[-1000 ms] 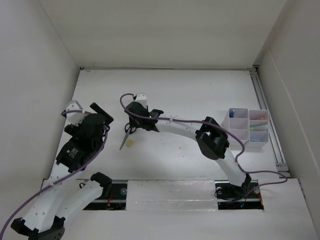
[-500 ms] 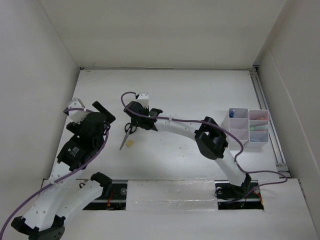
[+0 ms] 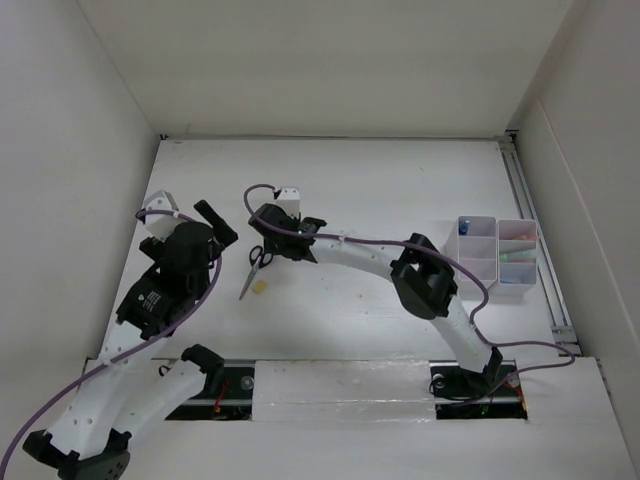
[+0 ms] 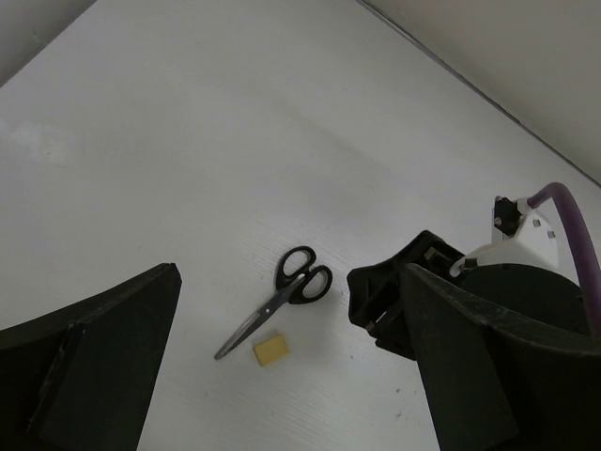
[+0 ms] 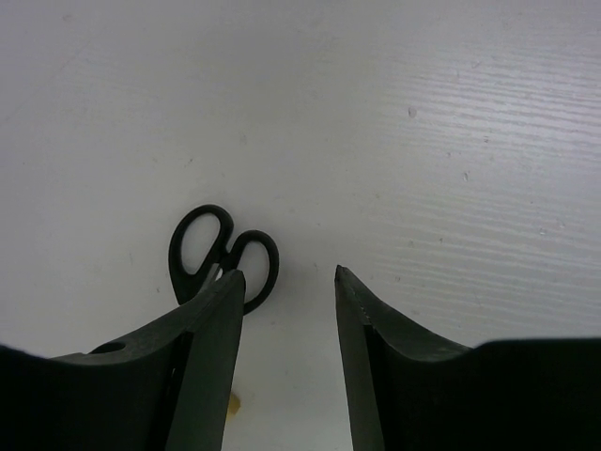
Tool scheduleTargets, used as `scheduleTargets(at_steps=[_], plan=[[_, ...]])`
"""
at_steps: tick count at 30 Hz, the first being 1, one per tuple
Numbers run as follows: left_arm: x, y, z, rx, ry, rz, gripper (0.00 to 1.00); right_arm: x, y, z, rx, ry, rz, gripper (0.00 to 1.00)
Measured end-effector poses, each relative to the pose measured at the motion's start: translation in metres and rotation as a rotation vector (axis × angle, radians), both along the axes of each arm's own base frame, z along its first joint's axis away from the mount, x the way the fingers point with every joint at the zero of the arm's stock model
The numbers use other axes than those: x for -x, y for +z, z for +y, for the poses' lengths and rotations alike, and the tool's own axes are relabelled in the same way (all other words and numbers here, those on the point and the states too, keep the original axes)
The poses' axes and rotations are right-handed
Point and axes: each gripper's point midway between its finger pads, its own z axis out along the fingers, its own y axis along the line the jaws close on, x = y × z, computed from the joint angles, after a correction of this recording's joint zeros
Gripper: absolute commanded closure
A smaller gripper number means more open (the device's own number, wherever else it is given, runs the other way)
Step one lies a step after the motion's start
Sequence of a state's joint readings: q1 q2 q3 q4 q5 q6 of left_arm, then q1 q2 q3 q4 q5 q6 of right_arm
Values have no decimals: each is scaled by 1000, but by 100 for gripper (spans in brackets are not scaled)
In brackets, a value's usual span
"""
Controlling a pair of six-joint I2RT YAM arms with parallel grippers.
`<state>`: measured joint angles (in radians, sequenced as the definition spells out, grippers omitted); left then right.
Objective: Sort the stationery into containers
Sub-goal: Grab a piece of stationery with the left arm
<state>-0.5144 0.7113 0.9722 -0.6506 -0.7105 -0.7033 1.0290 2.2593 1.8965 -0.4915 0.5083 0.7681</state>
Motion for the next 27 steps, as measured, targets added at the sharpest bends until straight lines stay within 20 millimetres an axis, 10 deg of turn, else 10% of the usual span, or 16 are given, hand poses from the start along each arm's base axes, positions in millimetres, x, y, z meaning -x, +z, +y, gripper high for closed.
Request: scheduleTargets(at_steps=[8, 18, 27], plan=[[-18, -26, -48, 21, -215, 102, 0, -15, 41, -29, -29, -49, -44, 42], [-21, -75, -77, 141, -265, 202, 0, -65, 118, -162, -114, -269, -152, 40], [-18, -184, -92, 121, -277, 431, 0, -37, 125, -175, -118, -182, -152, 34]])
